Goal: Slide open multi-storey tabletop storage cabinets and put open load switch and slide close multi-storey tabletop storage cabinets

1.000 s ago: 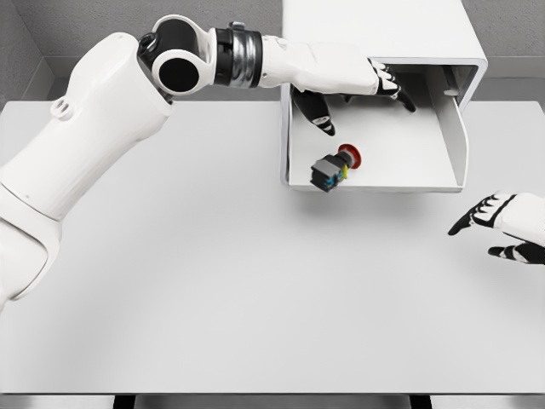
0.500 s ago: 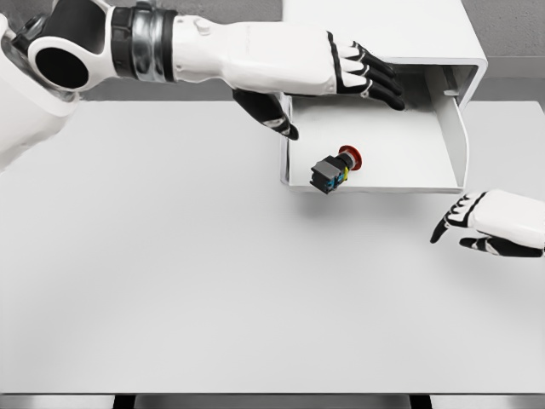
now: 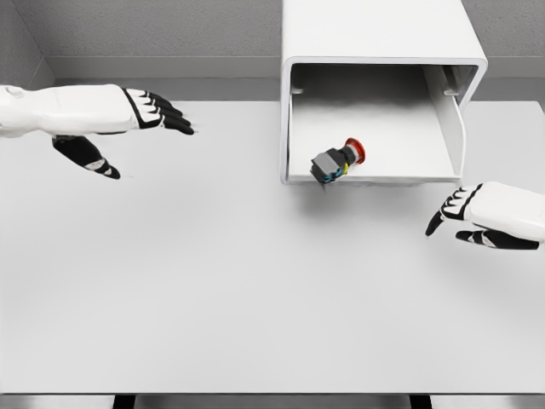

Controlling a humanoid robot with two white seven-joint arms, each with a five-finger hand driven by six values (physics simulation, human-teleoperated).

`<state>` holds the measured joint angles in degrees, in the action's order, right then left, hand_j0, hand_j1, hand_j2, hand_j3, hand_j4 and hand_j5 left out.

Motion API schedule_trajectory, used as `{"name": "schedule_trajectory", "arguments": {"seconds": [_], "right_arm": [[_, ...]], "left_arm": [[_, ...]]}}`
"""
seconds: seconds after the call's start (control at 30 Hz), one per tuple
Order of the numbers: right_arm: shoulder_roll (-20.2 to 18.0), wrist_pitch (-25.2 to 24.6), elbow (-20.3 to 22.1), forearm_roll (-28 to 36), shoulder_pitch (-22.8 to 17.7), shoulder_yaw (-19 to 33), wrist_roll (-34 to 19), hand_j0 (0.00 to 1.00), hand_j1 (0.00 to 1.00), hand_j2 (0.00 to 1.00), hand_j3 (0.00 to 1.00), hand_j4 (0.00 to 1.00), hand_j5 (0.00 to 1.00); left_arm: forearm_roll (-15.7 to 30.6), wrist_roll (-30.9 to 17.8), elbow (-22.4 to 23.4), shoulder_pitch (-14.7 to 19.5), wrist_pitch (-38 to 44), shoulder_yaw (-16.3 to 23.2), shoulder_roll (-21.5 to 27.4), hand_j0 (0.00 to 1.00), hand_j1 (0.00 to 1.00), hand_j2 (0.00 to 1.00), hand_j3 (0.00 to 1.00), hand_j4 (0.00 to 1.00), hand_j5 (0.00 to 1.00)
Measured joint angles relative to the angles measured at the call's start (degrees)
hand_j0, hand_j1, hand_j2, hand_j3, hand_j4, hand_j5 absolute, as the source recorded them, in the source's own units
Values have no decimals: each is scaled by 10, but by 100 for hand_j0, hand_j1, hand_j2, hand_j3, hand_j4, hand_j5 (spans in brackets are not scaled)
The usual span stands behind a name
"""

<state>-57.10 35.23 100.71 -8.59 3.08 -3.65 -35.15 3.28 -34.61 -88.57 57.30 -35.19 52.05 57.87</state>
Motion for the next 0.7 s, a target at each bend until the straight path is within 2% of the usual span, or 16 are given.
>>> {"name": "schedule_trajectory", "arguments": {"seconds": [0.1,0.7], "right_arm": [[1,0,0,3,4,0,1,60,60,60,60,60,60],[0,-1,0,5,2,0,1,62,62,62,62,62,62]], "left_arm": [[-5,0,8,-9,0,0,2,100,100,100,100,100,100],[-7,0,12,-14,0,0,3,100,100,100,100,100,100]]}}
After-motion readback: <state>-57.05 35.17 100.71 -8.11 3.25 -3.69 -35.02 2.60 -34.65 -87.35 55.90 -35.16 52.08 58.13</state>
